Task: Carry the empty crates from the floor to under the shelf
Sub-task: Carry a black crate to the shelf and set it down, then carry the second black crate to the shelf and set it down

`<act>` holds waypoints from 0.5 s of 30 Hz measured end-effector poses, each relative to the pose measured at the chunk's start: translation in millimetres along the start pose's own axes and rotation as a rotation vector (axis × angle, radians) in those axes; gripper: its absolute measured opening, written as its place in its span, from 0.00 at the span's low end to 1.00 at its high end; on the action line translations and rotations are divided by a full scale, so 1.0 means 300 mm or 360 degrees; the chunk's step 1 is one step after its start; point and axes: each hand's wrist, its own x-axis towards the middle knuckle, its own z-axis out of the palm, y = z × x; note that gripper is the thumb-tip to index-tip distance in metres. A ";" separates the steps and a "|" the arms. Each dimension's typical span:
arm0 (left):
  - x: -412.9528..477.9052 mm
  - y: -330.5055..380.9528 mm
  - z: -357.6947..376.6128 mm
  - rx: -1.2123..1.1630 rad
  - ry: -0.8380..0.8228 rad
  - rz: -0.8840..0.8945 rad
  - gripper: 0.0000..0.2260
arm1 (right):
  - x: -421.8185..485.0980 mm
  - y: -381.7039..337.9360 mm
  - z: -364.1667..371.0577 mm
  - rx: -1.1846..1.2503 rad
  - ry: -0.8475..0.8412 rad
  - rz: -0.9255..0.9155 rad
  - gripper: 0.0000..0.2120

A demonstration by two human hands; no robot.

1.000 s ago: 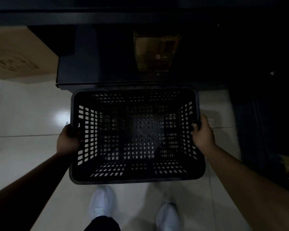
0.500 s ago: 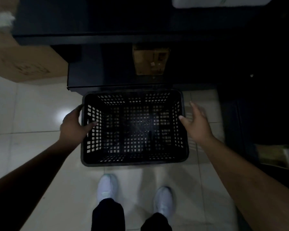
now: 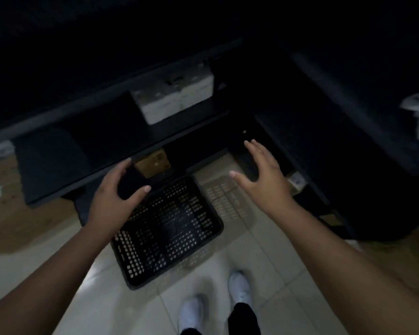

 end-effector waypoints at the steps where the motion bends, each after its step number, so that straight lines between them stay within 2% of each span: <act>1: 0.010 0.075 -0.016 -0.0022 -0.0034 0.0074 0.32 | -0.046 -0.029 -0.078 -0.0001 0.0078 0.0018 0.36; 7: -0.016 0.578 -0.019 -0.0247 -0.0284 0.0507 0.28 | -0.420 -0.119 -0.524 -0.0037 0.0595 0.0186 0.37; 11: -0.120 0.986 0.085 -0.0391 -0.0576 0.0819 0.32 | -0.727 -0.122 -0.781 -0.0139 0.0888 0.0336 0.36; 15: -0.305 1.408 0.213 -0.0472 -0.0857 0.1222 0.31 | -1.077 -0.121 -1.003 -0.0202 0.1150 0.0500 0.36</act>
